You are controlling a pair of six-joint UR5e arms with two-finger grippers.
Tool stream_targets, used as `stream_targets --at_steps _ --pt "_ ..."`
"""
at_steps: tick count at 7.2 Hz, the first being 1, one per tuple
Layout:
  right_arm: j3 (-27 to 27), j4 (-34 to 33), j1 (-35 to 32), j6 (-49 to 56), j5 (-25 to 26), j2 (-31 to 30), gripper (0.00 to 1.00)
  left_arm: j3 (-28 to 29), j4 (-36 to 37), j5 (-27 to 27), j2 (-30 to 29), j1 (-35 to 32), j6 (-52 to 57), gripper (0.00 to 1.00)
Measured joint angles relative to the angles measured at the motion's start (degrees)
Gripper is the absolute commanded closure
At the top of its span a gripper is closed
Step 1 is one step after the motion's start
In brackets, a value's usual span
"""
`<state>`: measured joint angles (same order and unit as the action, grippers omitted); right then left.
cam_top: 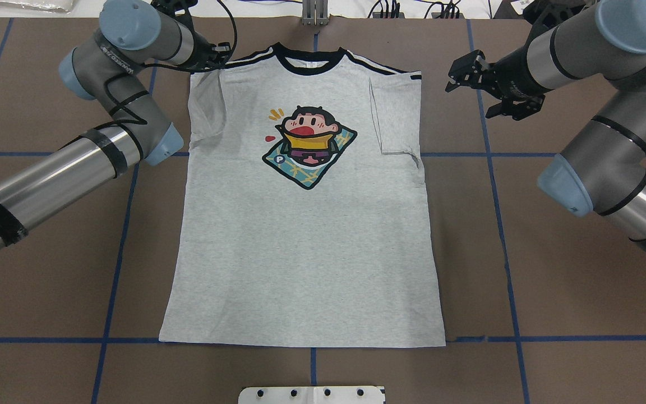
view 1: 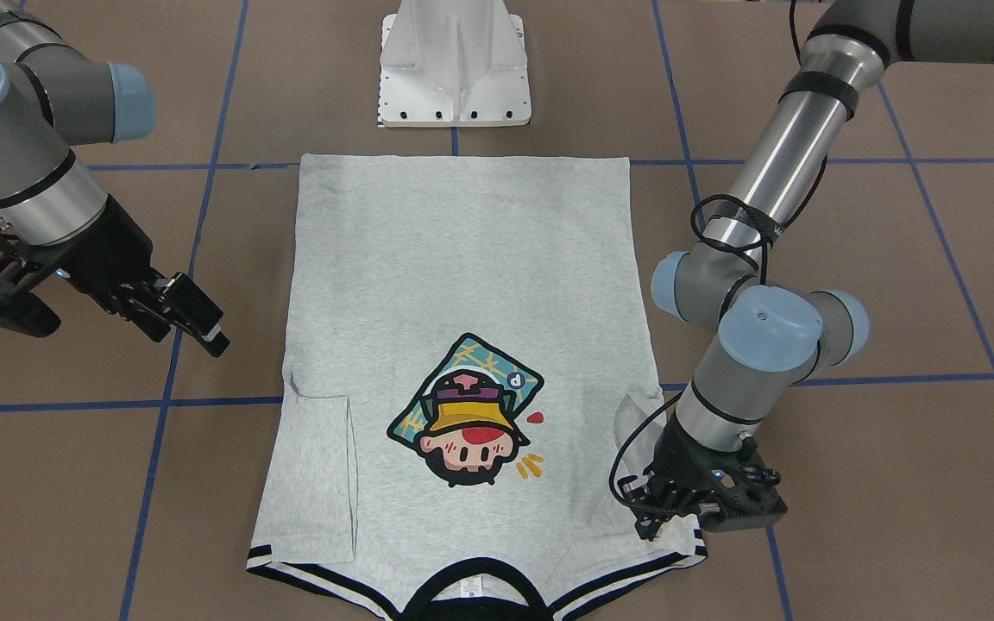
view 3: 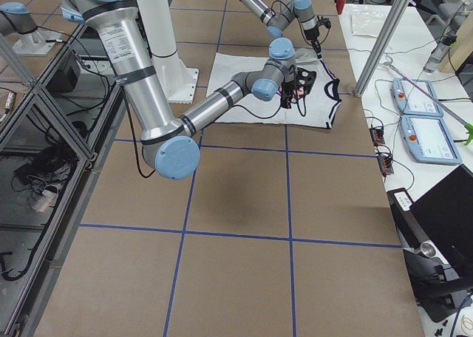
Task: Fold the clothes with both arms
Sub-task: 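Bring the left gripper to the far shoulder while the right gripper hovers, then move the right gripper down to the shirt hem nearest the robot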
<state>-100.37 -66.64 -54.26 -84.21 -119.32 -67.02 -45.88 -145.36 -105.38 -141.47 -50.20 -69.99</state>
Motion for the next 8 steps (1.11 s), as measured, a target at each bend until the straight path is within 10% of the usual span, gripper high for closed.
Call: stream_targets --at_steps 1,5,8 --pt "0.0 0.0 0.0 0.0 0.1 0.0 0.0 0.2 0.0 0.9 -0.2 0.5 0.0 0.11" --pt "-0.4 -0.2 0.1 -0.8 0.3 0.4 0.0 -4.0 0.2 1.7 0.2 1.0 -3.4 0.11" --pt "-3.2 -0.7 3.9 -7.9 4.0 -0.1 0.0 -23.9 2.2 -4.1 11.2 1.3 -5.9 0.1"
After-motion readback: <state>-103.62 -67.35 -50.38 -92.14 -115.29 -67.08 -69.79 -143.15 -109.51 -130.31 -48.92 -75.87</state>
